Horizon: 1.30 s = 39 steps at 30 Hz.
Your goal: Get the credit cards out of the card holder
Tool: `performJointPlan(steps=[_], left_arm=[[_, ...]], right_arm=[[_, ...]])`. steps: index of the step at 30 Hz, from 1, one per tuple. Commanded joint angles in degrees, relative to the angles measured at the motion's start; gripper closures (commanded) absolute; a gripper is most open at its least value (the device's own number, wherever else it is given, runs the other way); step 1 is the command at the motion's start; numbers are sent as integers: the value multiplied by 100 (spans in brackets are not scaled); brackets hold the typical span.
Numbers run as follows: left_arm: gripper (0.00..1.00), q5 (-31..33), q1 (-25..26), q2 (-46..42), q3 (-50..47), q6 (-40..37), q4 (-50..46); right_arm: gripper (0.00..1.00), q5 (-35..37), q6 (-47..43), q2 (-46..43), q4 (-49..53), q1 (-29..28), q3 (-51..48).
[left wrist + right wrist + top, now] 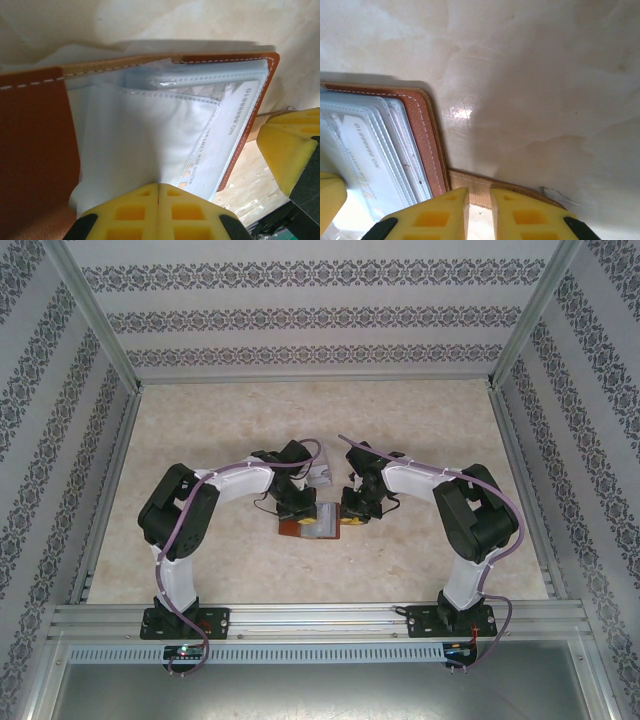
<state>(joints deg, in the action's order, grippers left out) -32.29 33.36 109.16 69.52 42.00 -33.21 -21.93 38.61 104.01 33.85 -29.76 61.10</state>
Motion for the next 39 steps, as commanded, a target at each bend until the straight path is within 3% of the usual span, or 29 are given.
performJointPlan(steps=[1,9,24,39], left_arm=[[100,190,-73,-189,-115,-63,-177],[100,154,-146,-322,-230,-26,-72],[100,38,-146,-299,-310,-7,52],[100,-15,-146,-373,-333,18,102]], right_arm=[[79,264,-55,95,211,32,9],[79,128,-5,-28,152,1,69],[80,-685,626,-100,-846,-353,218],[66,-824,900,256,-1360,-429,179]])
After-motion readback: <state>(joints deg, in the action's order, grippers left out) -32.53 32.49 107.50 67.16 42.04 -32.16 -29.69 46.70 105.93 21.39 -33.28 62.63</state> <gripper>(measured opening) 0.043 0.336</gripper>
